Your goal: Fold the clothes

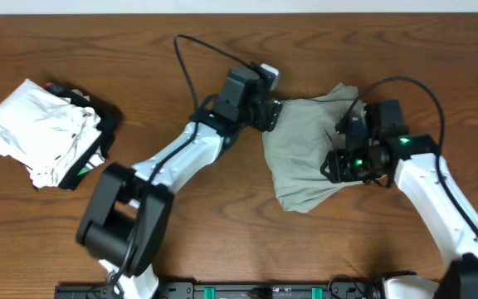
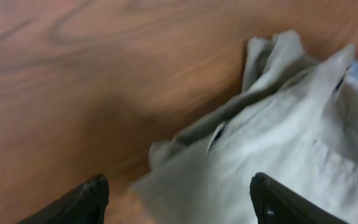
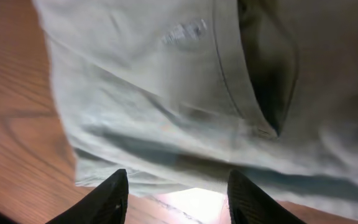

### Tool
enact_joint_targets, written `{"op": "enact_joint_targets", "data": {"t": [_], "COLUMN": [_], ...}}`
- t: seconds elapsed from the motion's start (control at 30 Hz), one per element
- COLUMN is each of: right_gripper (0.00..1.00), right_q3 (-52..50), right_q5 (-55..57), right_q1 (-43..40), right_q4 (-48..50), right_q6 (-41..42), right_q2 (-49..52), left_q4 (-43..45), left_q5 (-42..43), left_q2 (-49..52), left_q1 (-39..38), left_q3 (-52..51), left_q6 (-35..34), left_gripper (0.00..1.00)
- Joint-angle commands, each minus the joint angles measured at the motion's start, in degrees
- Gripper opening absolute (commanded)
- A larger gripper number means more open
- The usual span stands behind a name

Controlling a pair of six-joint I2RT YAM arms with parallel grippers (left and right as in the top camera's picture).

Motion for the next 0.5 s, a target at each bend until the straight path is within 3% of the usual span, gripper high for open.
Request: {"op": "enact_joint_targets", "data": {"t": [0.0,0.27,0.47], "right_gripper": [0.5,0.5,0.52], "right_q3": [-2.27,-3.37,-3.37], "right_q5": [0.39,1.42,11.87], "right_q1": [0.42,0.42,0.39], "right_q4": [2.08,4.33,6.08], "right_q6": [1.73,2.25,5.49], "right_q2": [2.89,7.58,8.28], "left_q4": [3.58,1.97,-5.81], "left_q5": [1.68,3.19,1.95], "left_q2": [3.26,12.09,13.9], "left_q1": [-0.24,-0.24,-0.04], "left_q3": [1.92,1.92,1.9], "left_q6": [2.25,2.05,2.25], "left_gripper": [0.74,0.73,0.72]}}
